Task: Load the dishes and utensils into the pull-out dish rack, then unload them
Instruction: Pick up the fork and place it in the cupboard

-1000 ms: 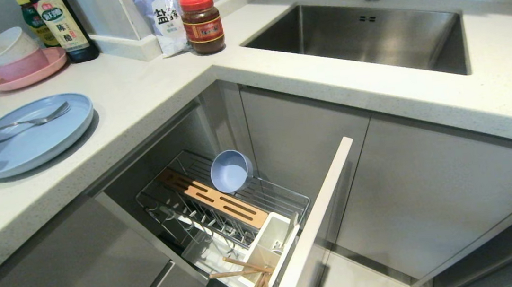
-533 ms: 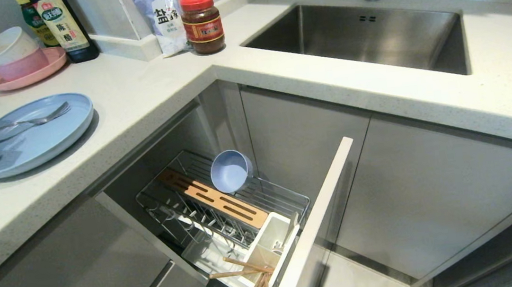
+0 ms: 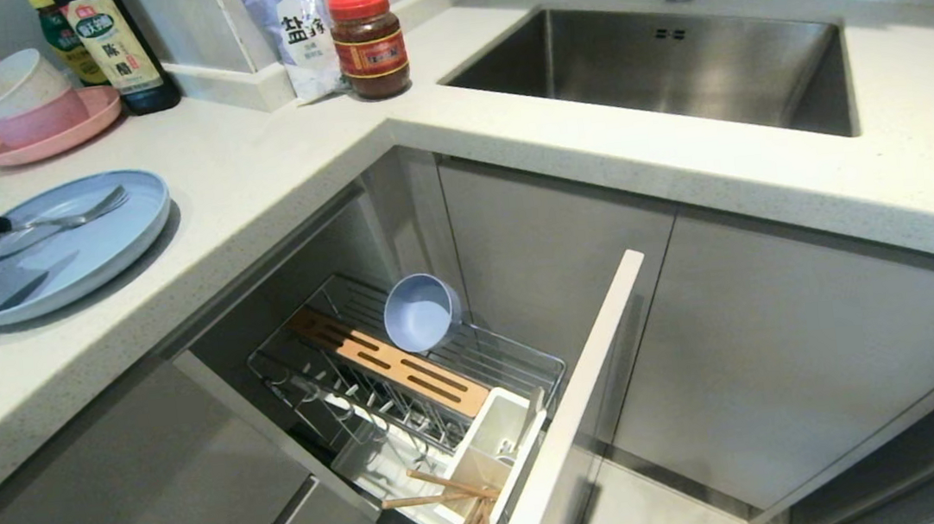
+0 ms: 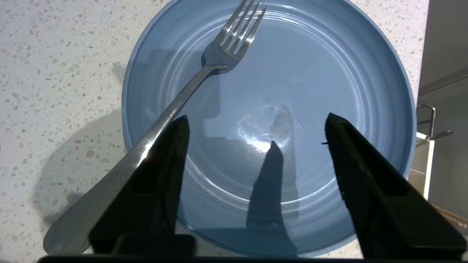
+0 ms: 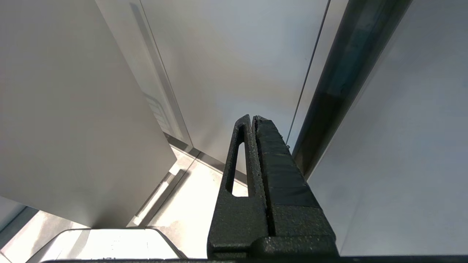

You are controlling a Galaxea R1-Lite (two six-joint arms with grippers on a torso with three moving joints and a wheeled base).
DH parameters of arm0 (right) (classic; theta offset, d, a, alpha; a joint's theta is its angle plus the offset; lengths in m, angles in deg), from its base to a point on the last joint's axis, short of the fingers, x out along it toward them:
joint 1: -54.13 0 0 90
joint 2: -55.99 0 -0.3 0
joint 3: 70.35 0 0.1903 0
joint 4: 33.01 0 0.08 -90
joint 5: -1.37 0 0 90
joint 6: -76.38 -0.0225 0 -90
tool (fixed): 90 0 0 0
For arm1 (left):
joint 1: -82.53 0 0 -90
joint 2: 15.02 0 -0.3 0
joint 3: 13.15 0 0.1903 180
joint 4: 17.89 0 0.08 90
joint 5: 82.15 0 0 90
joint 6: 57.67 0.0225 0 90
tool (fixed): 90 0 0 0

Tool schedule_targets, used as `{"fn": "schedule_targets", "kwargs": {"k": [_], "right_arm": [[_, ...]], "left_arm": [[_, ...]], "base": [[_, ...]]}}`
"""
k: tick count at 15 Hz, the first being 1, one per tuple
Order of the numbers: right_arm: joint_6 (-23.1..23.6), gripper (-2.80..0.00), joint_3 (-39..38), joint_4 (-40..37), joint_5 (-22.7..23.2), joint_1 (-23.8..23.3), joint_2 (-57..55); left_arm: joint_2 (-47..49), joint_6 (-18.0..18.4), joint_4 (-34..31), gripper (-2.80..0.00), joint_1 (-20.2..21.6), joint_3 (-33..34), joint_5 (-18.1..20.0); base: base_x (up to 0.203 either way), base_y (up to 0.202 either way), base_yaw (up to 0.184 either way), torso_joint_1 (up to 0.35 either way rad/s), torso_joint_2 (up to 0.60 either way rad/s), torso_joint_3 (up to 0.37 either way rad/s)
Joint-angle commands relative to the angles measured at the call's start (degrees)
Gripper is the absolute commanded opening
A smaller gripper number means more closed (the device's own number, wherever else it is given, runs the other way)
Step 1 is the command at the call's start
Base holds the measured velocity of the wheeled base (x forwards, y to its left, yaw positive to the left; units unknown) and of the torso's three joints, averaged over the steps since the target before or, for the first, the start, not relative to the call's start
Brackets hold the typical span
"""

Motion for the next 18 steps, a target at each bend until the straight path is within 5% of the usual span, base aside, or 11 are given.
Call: {"fn": "schedule_targets", "kwargs": {"k": [1, 18], "right_arm": [[0.00, -2.80, -0.09, 0.02, 0.00, 0.01, 0.24], [0.00, -2.80, -0.09, 0.02, 0.00, 0.01, 0.24]], "left_arm": [[0.81, 0.15, -0.15, 0.00, -0.37, -0.29, 0.27], [2.28, 0.23, -0.42, 0.00, -3.64, -0.39, -4.30]], "base": [[0.000, 0.000, 0.000, 0.000, 0.00, 0.000], [0.000, 0.000, 0.000, 0.000, 0.00, 0.000]]}}
